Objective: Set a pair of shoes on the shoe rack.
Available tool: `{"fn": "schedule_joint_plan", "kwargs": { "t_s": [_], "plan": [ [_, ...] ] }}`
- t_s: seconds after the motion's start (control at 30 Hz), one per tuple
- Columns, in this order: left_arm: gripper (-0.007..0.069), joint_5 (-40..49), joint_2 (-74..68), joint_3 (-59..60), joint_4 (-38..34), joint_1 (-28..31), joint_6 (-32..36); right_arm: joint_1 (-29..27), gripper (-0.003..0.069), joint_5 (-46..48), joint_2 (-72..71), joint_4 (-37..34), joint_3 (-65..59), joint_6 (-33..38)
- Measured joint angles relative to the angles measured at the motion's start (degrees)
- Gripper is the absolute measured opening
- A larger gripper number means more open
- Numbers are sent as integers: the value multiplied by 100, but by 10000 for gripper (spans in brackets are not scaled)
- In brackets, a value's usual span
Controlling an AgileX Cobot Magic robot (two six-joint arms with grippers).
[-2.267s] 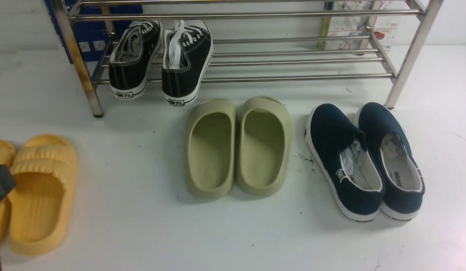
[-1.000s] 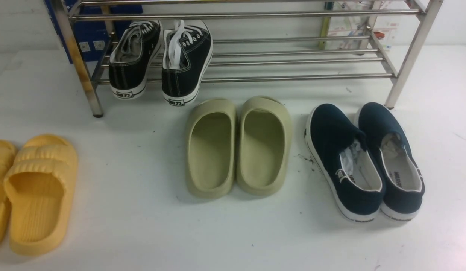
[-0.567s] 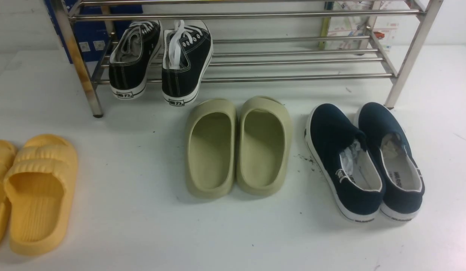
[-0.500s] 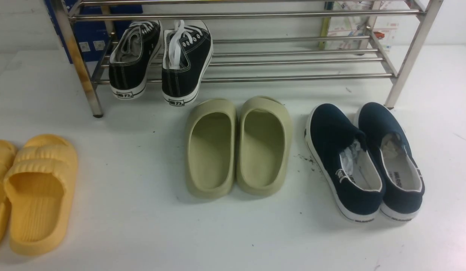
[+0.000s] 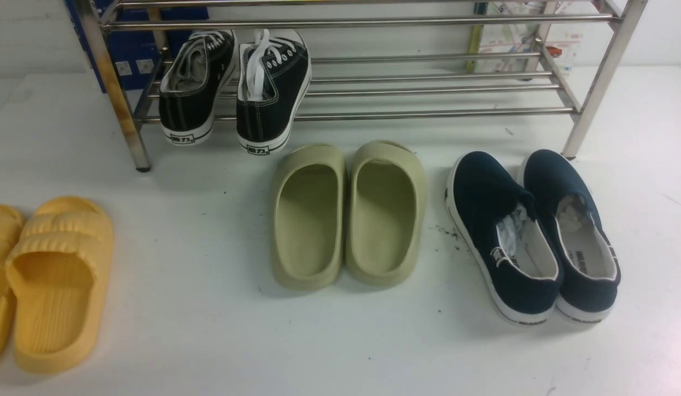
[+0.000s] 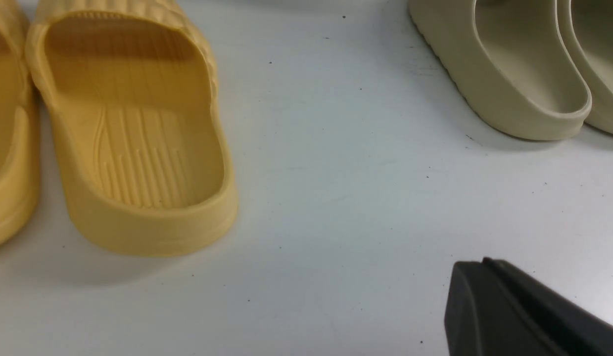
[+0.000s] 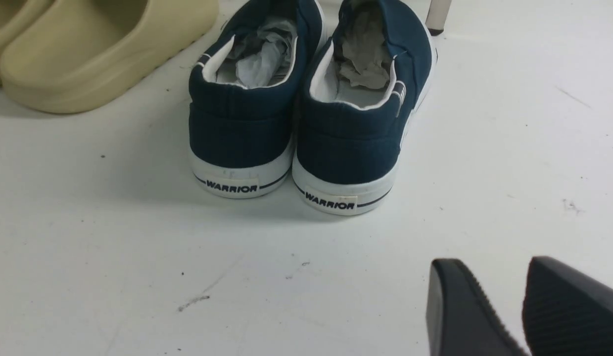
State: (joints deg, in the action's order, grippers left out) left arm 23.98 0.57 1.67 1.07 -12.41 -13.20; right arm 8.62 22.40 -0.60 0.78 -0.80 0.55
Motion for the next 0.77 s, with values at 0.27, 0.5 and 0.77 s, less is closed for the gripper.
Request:
{"fn": "schedule_joint_plan", "kwargs": {
  "t_s": [0.27,0.5,0.77],
  "plan": [
    [3,0,0,0,0,0,0,0,239,0,0,0,0,0],
    [8,4,0,0,0,0,0,0,239,0,0,0,0,0],
    [17,4,0,0,0,0,0,0,239,0,0,0,0,0]
  ]
}}
